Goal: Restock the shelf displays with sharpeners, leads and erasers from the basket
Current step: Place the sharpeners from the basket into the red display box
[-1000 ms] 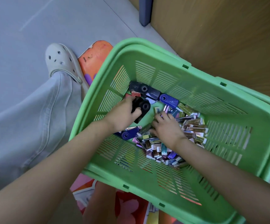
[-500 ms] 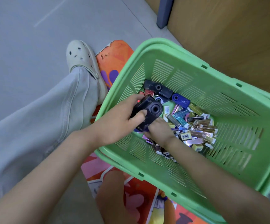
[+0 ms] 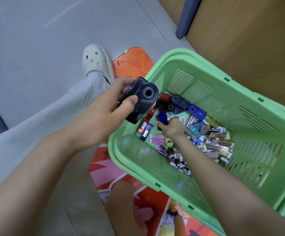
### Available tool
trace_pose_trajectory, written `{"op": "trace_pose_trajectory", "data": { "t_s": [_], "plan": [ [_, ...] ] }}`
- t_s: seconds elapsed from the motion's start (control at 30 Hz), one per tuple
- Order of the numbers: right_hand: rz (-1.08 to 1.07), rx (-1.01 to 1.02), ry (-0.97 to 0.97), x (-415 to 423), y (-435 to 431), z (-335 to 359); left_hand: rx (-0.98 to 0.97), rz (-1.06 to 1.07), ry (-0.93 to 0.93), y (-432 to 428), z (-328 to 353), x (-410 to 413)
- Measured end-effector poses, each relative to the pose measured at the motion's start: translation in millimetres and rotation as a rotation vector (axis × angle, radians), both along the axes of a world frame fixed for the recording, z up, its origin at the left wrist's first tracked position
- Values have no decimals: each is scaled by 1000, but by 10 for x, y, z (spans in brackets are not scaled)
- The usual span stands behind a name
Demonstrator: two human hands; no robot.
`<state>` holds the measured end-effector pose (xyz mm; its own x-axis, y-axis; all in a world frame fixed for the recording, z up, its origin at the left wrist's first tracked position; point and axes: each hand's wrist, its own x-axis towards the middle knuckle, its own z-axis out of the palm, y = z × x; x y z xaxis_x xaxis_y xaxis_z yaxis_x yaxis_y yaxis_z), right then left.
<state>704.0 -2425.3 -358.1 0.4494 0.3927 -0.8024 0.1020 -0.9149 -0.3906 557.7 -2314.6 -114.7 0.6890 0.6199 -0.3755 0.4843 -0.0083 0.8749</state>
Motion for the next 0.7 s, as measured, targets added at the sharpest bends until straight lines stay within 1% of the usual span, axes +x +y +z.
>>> {"op": "trace_pose_trajectory", "data": {
  "t_s": [0.1, 0.17, 0.27, 0.33, 0.4, 0.43, 0.53, 0.6, 0.7],
  "plan": [
    [-163, 36, -1, -38, -5, -135, 7, 3, -20, 24, 9, -17],
    [-197, 79, 20, -53, 38, -145, -8, 20, -24, 50, -12, -22],
    [-145, 153, 66, -112, 16, -33, 9, 12, -19, 73, -53, -24],
    [-101, 206, 22, -119, -48, 76, 18, 15, -17, 82, -72, -20],
    [-115, 283, -26, -105, -105, 175, 18, 28, -20, 97, -84, -13],
    [-145, 314, -13, -97, -116, 190, 18, 34, -22, 106, -86, -6],
    [-205, 345, 128, -112, -39, 207, 25, 46, -22, 113, -98, 1],
    [-139, 372, 122, -130, 57, 204, 16, 49, -24, 104, -98, 4],
    [40, 364, -57, -125, 101, 180, 0, 64, -35, 92, -117, -5]
  ]
}}
